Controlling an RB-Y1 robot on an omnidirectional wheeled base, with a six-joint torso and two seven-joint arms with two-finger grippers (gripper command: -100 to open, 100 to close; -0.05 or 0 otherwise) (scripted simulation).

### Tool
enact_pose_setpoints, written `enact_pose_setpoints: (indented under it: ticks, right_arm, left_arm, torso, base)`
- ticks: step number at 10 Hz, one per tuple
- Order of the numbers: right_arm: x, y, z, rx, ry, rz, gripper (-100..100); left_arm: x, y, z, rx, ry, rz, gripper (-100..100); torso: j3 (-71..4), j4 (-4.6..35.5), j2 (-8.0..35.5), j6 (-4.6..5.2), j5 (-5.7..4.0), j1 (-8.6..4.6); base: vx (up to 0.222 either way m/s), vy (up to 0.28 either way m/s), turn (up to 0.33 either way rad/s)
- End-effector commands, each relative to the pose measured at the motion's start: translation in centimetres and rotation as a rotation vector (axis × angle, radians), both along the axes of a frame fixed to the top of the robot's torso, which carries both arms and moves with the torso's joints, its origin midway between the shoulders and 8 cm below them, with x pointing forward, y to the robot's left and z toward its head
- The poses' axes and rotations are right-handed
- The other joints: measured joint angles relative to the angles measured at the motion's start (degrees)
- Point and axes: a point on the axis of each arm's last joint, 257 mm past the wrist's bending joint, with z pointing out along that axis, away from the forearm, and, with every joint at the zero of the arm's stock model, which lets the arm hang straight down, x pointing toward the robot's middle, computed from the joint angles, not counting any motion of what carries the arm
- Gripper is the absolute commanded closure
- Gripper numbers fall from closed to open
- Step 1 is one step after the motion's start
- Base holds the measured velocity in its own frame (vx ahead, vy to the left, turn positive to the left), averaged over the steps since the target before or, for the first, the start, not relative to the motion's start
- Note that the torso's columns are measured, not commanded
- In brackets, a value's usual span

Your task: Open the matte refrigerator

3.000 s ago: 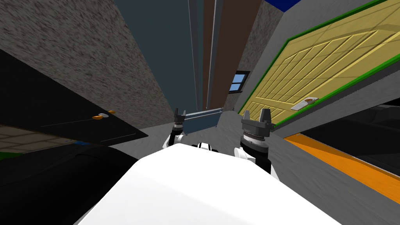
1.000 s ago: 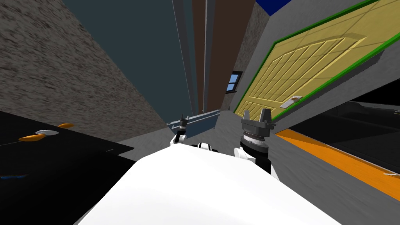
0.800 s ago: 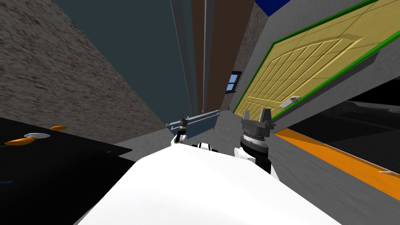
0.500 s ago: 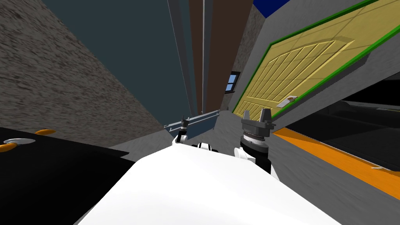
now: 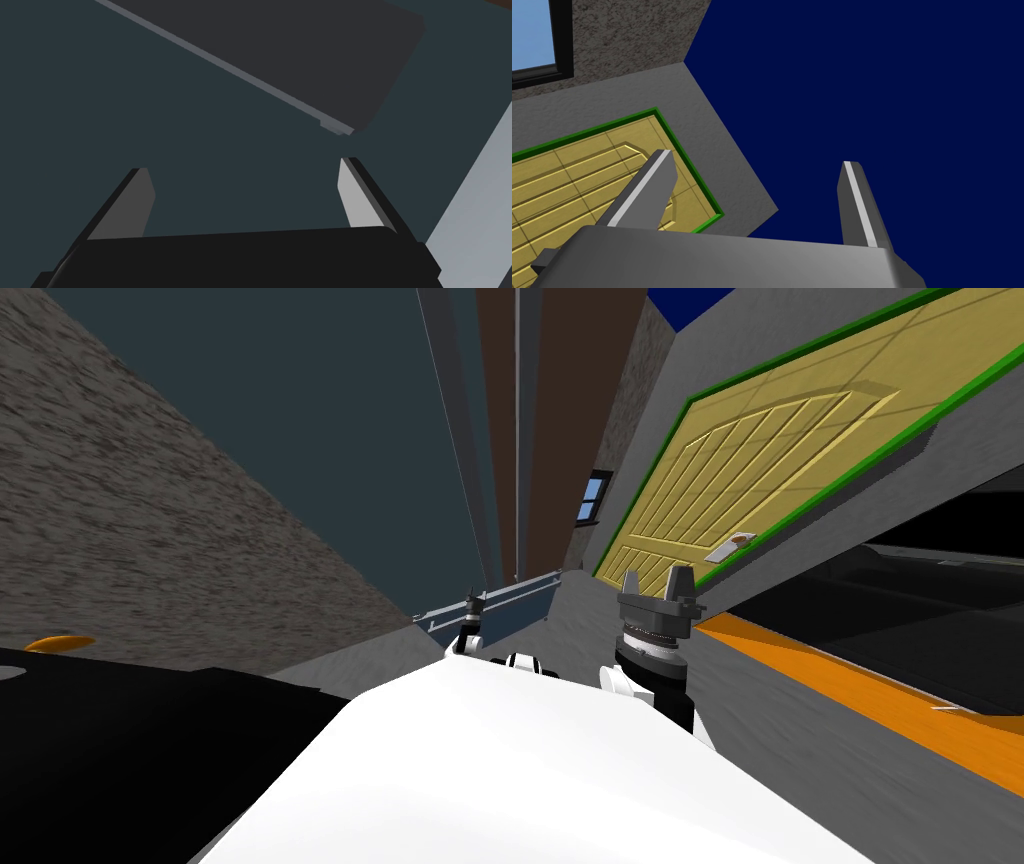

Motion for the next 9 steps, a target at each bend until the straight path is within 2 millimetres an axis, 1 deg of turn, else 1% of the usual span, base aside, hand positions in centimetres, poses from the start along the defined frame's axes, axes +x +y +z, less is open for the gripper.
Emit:
enact_pose_setpoints:
  ticks: [1, 4, 6, 7, 8, 9]
  right_arm:
    - [0.0, 0.0, 0.0, 0.0, 0.0, 0.0, 0]
    - [0.0, 0.0, 0.0, 0.0, 0.0, 0.0, 0]
    - [0.0, 0.0, 0.0, 0.0, 0.0, 0.0, 0]
    - [0.0, 0.0, 0.0, 0.0, 0.0, 0.0, 0]
    - [0.0, 0.0, 0.0, 0.0, 0.0, 0.0, 0]
    - [0.0, 0.0, 0.0, 0.0, 0.0, 0.0, 0]
  left_arm:
    - [0.3, -0.7, -1.6, -0.049, 0.022, 0.002, -100]
    - [0.6, -2.4, -3.1, -0.121, 0.039, 0.004, -100]
    - [0.6, -3.7, -3.7, -0.169, 0.045, 0.004, -100]
    - [0.7, -4.1, -3.8, -0.183, 0.047, 0.004, -100]
    - [0.8, -3.8, -3.8, -0.173, 0.046, 0.003, -100]
    - [1.8, -4.1, -3.1, -0.174, 0.046, -0.001, -100]
  torso:
    - [-0.04, -0.02, -0.06, 0.0, 0.01, 0.02]
    - [-0.04, -0.02, -0.05, -0.01, 0.0, 0.0]
    - [-0.01, -0.01, 0.0, -0.01, 0.0, -0.01]
    - [0.0, 0.0, 0.02, -0.01, 0.0, 0.0]
    - [0.0, 0.0, 0.01, 0.0, 0.0, 0.0]
    - [0.0, 0.0, 0.0, -0.01, 0.0, 0.01]
  base:
    - [0.051, 0.014, -0.038]
    - [0.045, 0.012, -0.035]
    - [0.026, 0.008, -0.021]
    - [0.011, 0.006, -0.005]
    - [0.0, 0.0, 0.0]
    - [0.007, 0.009, 0.037]
